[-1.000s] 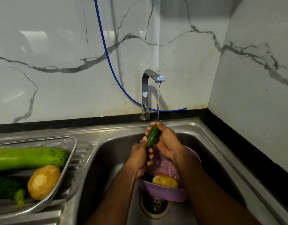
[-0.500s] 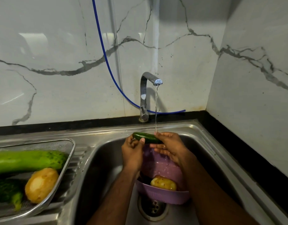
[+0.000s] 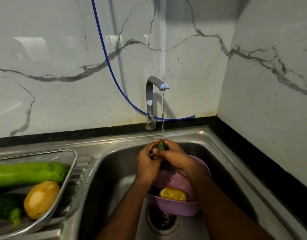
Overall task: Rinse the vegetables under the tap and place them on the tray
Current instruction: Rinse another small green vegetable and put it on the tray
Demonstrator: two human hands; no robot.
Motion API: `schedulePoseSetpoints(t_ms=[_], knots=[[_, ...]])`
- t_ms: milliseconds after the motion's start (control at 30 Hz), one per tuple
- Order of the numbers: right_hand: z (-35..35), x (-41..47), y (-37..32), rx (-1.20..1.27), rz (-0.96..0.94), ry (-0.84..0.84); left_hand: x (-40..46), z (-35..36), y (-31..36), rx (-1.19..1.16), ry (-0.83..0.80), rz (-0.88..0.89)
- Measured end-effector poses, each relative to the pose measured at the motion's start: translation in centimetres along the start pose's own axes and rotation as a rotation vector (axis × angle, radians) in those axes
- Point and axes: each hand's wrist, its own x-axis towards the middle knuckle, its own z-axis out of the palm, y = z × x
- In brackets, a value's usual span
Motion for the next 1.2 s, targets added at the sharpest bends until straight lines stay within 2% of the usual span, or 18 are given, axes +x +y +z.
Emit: schedulePoseSetpoints(t_ms=[67, 133, 233, 300, 367, 433, 567, 767, 833, 933, 1000, 1067, 1200], knots=[[0.4, 0.4, -0.1, 0.006, -0.004, 0.037, -0.1, -0.1, -0.3, 0.056, 0.045, -0.037], [0.3, 1.0, -0.3, 0.115, 0.014, 0.078, -0.1, -0.2, -0.6, 0.025, 0.056, -0.144], [0.2, 1.6, -0.7, 0.288, 0.047, 0.104, -0.5, -0.3, -0.3, -0.074, -0.060, -0.293], [0.5, 1.7, -0.8, 0.309, 0.068, 0.080, -0.8, -0.2, 0.3, -0.219, -0.168, -0.364], [0.5, 1.7, -1.0, 0.312, 0.076, 0.095, -0.6, -0.2, 1.0, -0.338, -0.206, -0.415], [0.3, 1.7, -1.2, 0.358, 0.074, 0.131, -0.4, -0.3, 1.3, -0.366, -0.190, -0.423], [0.7, 1.7, -1.6, 0.381, 0.102, 0.224, -0.5, -0.4, 0.5, -0.175, -0.192, -0.348], [1.7, 1.8, -1.8, 0.299, 0.097, 0.224, -0.6, -0.4, 0.3, -0.122, -0.144, -0.299], [1.6, 1.4, -1.8, 0.284, 0.087, 0.185, -0.7, -0.6, 0.5, -0.169, -0.111, -0.329], [1.1, 0.4, -1.7, 0.467, 0.070, 0.027, -0.4, -0.7, 0.9, -0.323, -0.062, -0.388], [1.3, 0.3, -1.5, 0.500, 0.052, -0.035, -0.3, -0.8, 1.4, -0.357, -0.035, -0.448], [2.2, 0.6, -1.4, 0.445, 0.046, -0.003, -0.4, -0.8, 2.0, -0.359, -0.055, -0.499], [3.3, 1.2, -1.8, 0.299, 0.070, 0.209, -0.7, -0.5, 2.4, -0.396, -0.139, -0.501]])
